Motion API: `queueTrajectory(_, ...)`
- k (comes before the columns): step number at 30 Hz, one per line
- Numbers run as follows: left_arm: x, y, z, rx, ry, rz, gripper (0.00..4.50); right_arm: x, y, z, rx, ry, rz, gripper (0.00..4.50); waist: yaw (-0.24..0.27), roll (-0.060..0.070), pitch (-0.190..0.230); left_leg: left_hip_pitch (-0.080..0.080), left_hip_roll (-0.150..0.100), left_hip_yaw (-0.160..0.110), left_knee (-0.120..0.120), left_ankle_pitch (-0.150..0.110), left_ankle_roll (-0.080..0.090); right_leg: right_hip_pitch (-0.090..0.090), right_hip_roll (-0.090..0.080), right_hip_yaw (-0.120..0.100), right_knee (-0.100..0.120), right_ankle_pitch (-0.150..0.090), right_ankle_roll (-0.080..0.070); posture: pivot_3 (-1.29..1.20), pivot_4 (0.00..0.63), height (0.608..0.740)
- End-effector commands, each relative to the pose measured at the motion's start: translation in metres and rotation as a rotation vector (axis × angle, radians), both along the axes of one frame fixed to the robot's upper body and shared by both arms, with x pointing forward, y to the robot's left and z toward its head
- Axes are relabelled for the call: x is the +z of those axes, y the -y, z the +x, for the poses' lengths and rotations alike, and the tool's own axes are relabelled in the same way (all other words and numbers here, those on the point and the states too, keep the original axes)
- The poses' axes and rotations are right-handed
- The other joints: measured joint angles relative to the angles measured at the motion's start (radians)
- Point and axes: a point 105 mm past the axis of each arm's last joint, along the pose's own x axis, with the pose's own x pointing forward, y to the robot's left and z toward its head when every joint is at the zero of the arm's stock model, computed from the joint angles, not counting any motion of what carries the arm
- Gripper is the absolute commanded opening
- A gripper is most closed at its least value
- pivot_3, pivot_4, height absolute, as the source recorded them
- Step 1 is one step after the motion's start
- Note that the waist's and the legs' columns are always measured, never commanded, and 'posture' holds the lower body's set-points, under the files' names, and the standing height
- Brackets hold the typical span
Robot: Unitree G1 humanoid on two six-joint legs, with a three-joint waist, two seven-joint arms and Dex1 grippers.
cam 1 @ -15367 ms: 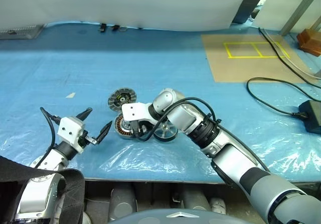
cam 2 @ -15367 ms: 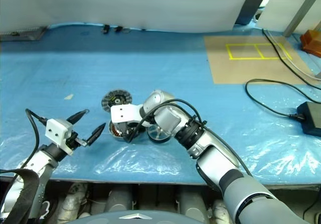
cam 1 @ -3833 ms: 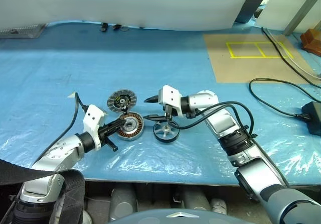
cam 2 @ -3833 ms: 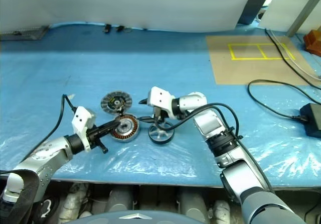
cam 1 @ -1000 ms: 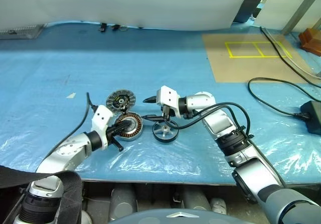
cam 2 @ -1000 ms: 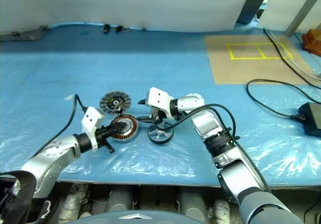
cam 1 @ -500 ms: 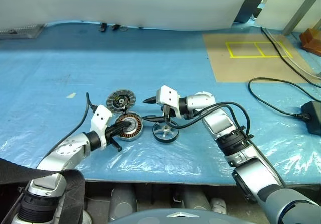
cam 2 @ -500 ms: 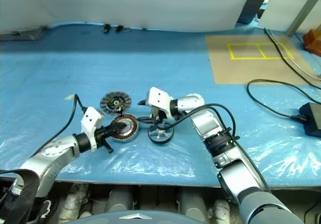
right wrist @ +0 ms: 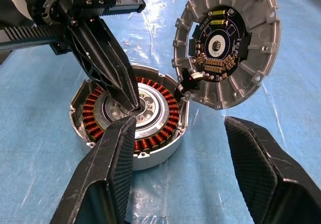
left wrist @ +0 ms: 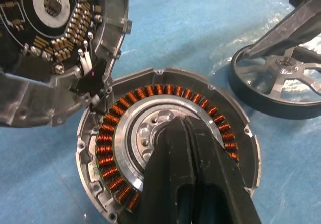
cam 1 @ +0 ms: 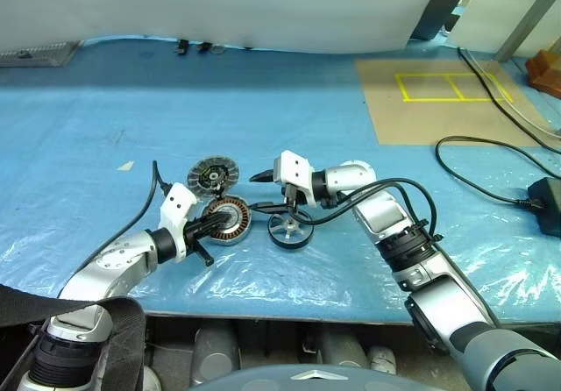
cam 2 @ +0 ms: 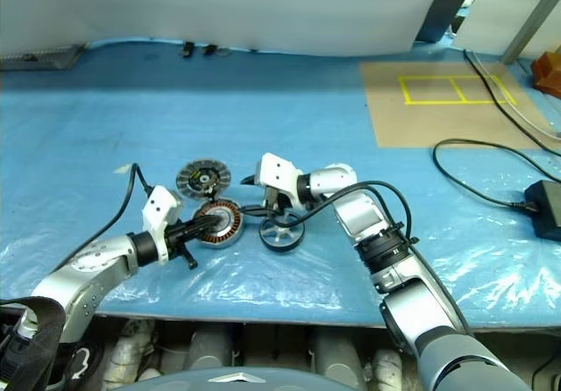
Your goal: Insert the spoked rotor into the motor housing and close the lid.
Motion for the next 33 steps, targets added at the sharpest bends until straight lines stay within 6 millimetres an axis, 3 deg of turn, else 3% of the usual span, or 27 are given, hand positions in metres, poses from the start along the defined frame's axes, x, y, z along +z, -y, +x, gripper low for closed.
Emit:
queueTrajectory(1,0.005,0.001,-0.001,-0.021,0.017,0.006,0.03,0.012,-0.005,-0.001,0.028,0.05,0.023,2.88,-0.001,0.0,0.0,0.0,0.0,0.0,0.0,0.0,0.0,0.0,0.0,0.0,0.0,0.0,0.0,0.0,0.15,0.74)
queueTrajectory(5,-0.016,0.005,-0.009,-0.05,-0.037,0.079,0.03,0.012,-0.006,-0.001,0.03,0.052,0.021,2.88,0.0,0.0,0.0,0.0,0.0,0.0,0.0,0.0,0.0,0.0,0.0,0.0,0.0,0.0,0.0,0.0,0.15,0.74)
queueTrajectory(11,-0.029,0.007,-0.015,-0.072,-0.068,0.138,0.03,0.011,-0.005,-0.001,0.027,0.055,0.019,2.88,0.0,0.0,0.0,0.001,0.0,0.0,0.0,0.0,0.0,0.001,0.0,0.0,0.0,0.0,0.0,0.0,0.15,0.74)
queueTrajectory(13,-0.024,0.006,-0.012,-0.051,-0.046,0.127,0.03,0.012,-0.006,-0.001,0.029,0.054,0.022,2.88,0.0,0.0,0.0,0.002,0.0,0.0,0.0,0.0,0.0,0.002,0.0,0.0,0.0,0.0,0.0,0.0,0.15,0.74)
queueTrajectory(20,0.026,-0.001,0.007,0.055,0.082,-0.12,0.03,0.012,-0.009,-0.002,0.031,0.055,0.031,2.88,0.0,0.0,0.0,0.001,0.0,0.0,0.0,0.0,0.0,0.001,0.0,0.0,0.0,0.0,0.0,0.0,0.15,0.74)
queueTrajectory(28,0.021,-0.008,0.0,0.053,0.088,-0.079,0.03,0.01,-0.01,-0.005,0.018,0.022,0.051,2.88,-0.002,0.0,0.0,0.0,0.0,0.0,-0.001,0.0,0.0,0.001,0.0,0.0,-0.001,0.0,0.0,0.0,0.15,0.74)
queueTrajectory(33,0.021,-0.006,-0.009,0.03,0.136,-0.081,0.03,0.018,0.001,-0.004,0.015,-0.05,0.057,2.88,-0.001,0.0,0.0,-0.001,0.0,0.0,0.0,0.0,0.0,0.0,0.0,0.0,-0.001,0.0,0.0,0.0,0.15,0.74)
